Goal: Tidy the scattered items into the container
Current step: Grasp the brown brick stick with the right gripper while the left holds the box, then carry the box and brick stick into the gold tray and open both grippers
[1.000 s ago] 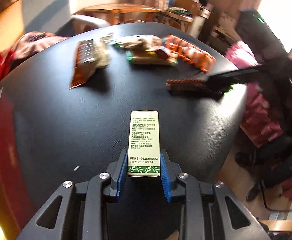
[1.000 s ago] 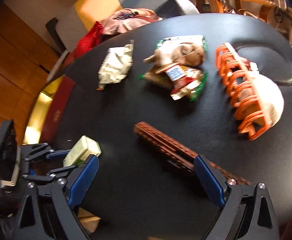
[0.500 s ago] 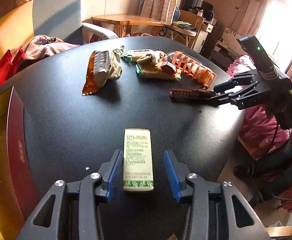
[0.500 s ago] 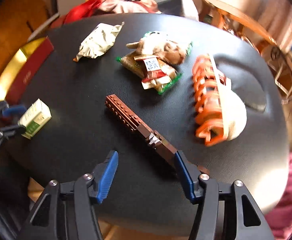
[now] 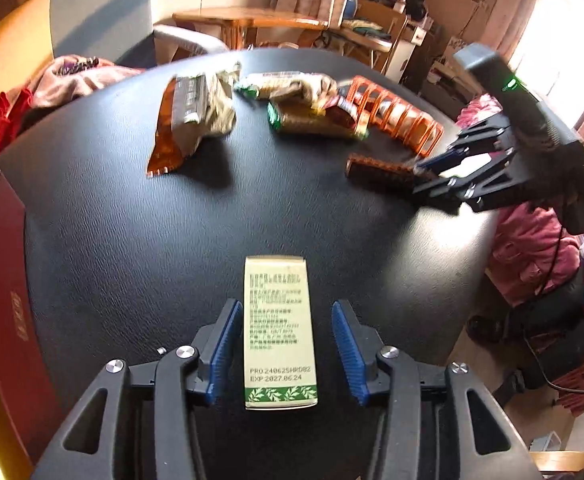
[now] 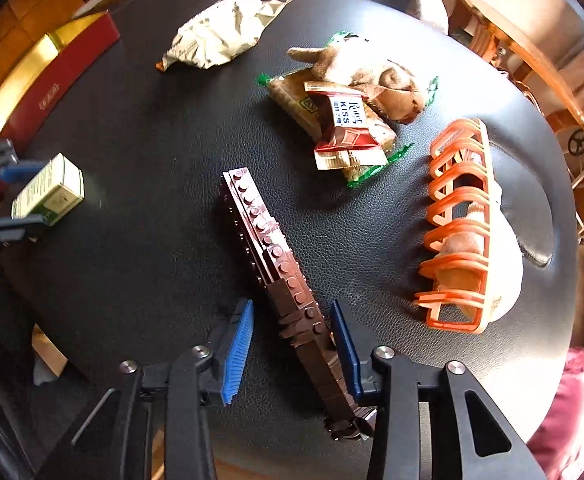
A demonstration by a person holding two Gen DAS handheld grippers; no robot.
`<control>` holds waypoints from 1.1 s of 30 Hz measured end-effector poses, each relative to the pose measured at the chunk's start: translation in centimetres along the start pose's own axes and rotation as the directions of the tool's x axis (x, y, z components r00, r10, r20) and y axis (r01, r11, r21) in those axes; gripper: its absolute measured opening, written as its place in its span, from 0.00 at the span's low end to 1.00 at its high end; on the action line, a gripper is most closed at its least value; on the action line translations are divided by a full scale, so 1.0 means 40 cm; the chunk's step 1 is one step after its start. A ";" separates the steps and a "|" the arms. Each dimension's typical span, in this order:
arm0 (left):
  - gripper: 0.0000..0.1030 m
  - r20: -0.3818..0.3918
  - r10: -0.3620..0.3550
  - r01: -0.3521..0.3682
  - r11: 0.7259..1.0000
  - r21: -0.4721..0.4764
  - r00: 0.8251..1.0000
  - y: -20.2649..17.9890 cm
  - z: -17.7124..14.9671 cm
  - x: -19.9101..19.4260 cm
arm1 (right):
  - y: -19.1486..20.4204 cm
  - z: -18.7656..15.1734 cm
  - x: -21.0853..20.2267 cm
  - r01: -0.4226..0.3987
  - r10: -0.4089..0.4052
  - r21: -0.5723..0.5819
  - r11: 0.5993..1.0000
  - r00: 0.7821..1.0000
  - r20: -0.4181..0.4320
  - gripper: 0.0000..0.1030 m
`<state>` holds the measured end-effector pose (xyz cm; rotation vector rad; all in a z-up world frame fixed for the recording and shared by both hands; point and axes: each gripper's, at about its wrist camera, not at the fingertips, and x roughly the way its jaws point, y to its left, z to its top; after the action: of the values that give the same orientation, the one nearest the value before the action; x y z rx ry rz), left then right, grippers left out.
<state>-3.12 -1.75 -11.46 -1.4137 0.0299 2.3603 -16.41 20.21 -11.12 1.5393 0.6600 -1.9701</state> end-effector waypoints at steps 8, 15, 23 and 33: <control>0.46 -0.010 -0.032 0.031 0.995 -0.098 0.999 0.025 -0.020 0.001 | 0.047 -0.005 -0.034 -0.013 0.006 0.091 0.996 0.997 0.083 0.20; 0.31 -0.004 0.027 -0.027 0.994 -0.107 1.000 0.023 -0.034 -0.013 | 0.046 0.002 -0.046 -0.103 0.064 0.290 0.951 0.988 0.141 0.26; 0.30 0.034 0.083 -0.078 0.988 -0.130 0.996 0.008 -0.074 -0.044 | 0.047 -0.022 -0.102 -0.099 0.015 0.383 0.918 0.976 0.218 0.21; 0.30 0.159 0.112 -0.076 0.972 -0.221 0.981 0.061 -0.079 -0.166 | 0.108 -0.011 -0.112 -0.342 0.173 0.459 0.820 0.913 0.371 0.19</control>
<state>1.49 -6.78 -7.80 -1.3228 -0.2143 2.6214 -12.27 17.88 -7.08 1.4457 -0.2354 -2.2061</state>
